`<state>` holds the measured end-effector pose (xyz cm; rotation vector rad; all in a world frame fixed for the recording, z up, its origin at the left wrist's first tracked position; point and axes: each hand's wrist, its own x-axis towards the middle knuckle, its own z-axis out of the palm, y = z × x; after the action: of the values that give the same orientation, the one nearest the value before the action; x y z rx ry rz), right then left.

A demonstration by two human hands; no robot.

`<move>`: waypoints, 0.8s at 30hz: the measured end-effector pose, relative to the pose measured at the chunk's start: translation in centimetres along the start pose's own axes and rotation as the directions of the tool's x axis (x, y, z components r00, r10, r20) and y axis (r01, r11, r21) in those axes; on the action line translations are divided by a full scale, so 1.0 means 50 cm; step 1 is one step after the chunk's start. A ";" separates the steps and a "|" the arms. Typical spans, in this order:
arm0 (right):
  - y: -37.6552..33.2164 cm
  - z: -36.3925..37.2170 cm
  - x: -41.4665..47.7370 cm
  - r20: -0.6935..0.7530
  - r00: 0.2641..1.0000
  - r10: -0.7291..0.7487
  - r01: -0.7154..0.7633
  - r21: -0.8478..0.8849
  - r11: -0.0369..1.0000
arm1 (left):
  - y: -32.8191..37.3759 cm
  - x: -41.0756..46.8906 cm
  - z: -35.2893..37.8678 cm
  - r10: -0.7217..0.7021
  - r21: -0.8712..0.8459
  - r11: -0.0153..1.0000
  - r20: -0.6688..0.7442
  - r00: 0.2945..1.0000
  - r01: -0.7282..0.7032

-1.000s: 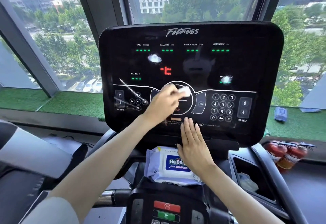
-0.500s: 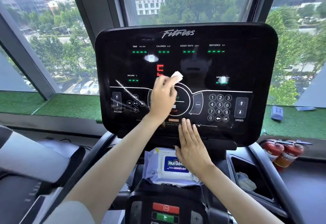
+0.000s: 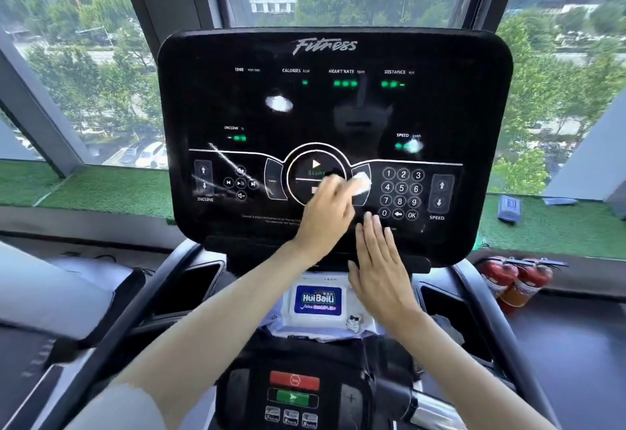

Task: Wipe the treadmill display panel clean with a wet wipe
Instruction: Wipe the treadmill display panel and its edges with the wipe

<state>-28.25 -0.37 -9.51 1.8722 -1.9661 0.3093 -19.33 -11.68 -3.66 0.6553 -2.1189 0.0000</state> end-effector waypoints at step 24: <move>0.027 0.012 -0.010 0.011 1.000 0.008 -0.008 0.029 1.000 | -0.008 -0.077 -0.013 0.043 0.012 0.999 0.275 0.961 -0.048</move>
<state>-29.67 -0.09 -10.07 1.8882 -1.9871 0.3329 -16.87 -10.12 -6.32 0.6473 -2.4036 -0.0486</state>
